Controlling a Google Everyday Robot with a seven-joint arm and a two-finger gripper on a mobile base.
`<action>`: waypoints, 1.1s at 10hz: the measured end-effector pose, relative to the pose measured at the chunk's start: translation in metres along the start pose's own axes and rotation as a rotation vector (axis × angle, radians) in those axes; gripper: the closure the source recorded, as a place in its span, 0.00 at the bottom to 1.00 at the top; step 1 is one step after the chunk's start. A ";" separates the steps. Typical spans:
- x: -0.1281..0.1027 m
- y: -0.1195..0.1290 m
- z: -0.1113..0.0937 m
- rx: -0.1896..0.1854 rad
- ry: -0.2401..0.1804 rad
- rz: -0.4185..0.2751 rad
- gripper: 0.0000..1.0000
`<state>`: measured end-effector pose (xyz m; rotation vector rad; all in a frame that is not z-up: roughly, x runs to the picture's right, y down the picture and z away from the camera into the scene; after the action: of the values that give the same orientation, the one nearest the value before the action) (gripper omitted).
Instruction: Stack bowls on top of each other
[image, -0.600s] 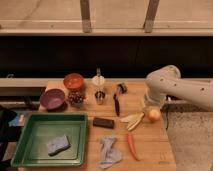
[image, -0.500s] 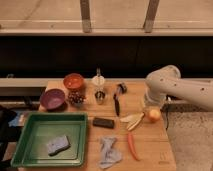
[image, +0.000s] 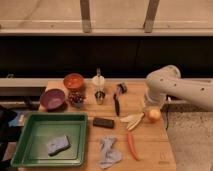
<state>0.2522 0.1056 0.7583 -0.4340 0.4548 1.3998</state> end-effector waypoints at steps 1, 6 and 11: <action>0.000 0.000 0.000 0.000 0.000 0.000 0.32; 0.000 0.000 0.000 0.000 0.000 0.000 0.32; -0.003 -0.001 0.001 -0.002 -0.004 0.004 0.32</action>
<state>0.2525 0.1033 0.7605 -0.4321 0.4513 1.4045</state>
